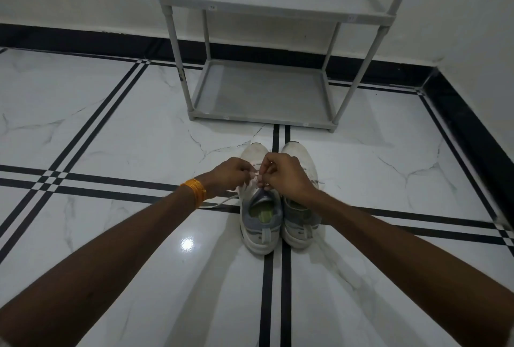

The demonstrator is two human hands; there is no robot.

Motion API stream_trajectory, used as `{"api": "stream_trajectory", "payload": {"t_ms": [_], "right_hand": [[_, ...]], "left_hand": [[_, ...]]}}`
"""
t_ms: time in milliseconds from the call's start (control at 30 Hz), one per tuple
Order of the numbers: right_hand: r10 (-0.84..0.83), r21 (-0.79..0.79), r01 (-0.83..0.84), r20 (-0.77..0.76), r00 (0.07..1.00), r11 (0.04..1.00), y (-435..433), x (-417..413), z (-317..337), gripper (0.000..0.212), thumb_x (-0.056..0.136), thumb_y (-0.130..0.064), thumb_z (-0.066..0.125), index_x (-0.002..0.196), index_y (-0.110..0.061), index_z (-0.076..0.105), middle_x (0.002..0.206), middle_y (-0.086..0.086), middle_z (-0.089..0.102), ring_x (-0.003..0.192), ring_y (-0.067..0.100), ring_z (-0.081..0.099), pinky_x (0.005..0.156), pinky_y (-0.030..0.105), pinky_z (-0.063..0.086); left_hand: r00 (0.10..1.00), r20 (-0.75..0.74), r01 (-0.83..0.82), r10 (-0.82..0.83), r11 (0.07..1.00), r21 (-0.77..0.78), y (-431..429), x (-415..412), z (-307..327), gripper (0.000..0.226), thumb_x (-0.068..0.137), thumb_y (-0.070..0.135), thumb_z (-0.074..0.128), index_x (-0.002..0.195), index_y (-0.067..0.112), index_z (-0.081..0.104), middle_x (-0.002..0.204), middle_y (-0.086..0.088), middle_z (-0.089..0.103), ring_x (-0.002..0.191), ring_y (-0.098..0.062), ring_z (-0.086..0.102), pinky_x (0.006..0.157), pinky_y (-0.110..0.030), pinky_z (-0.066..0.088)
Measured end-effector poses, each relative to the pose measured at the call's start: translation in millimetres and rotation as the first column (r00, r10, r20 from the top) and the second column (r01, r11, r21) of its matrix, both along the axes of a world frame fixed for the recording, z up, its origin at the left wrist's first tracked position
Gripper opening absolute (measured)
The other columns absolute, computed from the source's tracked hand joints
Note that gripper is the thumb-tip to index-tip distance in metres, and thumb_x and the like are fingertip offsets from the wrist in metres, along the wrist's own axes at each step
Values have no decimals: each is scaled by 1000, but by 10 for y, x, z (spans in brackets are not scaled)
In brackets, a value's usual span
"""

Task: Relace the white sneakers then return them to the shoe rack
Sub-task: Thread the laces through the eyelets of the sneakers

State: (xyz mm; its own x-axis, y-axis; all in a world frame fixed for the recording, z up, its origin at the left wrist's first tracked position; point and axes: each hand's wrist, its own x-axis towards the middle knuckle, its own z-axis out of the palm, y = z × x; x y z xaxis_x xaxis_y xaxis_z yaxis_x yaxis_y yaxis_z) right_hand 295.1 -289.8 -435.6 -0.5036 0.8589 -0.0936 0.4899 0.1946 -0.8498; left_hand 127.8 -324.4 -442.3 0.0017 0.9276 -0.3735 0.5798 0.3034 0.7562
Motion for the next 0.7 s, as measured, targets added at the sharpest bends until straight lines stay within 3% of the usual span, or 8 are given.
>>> {"api": "stream_trajectory", "payload": {"t_ms": [100,167,233,367,500,600,700], "right_hand": [[77,-130,-83,-49,996,988,66,85,41,11,85,0,70,93,1,63,84,13,73,75,19,75,67,30,62],[84,-227,-112,-129,988,967,112,146,18,13,86,1,69,97,2,62,91,18,73,84,24,75,75,36,62],[81,-229,-114,-149,985,967,104,175,-6,17,84,0,71,98,-1,63,94,17,74,87,25,75,79,38,62],[166,153,-180,100,981,972,26,123,13,29,76,-17,79,101,-21,64,91,-3,73,80,11,70,73,27,59],[164,508,-295,287,944,809,5,66,63,11,92,-25,62,93,-15,66,92,4,67,79,19,60,71,39,53],[126,618,-390,427,896,682,70,62,100,14,95,-26,58,96,-13,64,107,4,59,90,19,55,64,35,49],[88,603,-460,542,835,652,173,195,108,15,96,-27,57,100,-12,61,109,3,57,96,18,52,67,32,47]], "left_hand": [[942,309,-79,131,982,-174,-70,-41,-21,23,97,16,51,103,4,69,76,-4,56,67,-12,47,50,-17,39],[898,408,-82,168,972,-220,-68,-54,-61,20,96,17,53,96,8,71,72,-4,54,65,-11,45,51,-19,36],[866,462,-72,189,963,-259,-51,-42,-72,21,95,17,54,88,12,73,70,-3,53,62,-10,43,53,-22,32],[852,459,-126,251,950,-286,-14,13,-18,22,95,10,50,87,7,70,65,-4,52,53,-9,42,49,-19,33],[865,447,-121,229,959,-257,20,26,-14,20,93,8,51,82,5,68,70,-8,53,59,-13,44,58,-23,38],[856,444,-174,265,956,-235,25,21,-22,19,95,9,53,93,4,71,71,-6,59,63,-11,49,61,-22,42],[832,437,-285,343,939,-194,11,-63,-23,20,91,0,54,100,1,72,73,-5,64,62,-10,52,51,-15,46]]}}
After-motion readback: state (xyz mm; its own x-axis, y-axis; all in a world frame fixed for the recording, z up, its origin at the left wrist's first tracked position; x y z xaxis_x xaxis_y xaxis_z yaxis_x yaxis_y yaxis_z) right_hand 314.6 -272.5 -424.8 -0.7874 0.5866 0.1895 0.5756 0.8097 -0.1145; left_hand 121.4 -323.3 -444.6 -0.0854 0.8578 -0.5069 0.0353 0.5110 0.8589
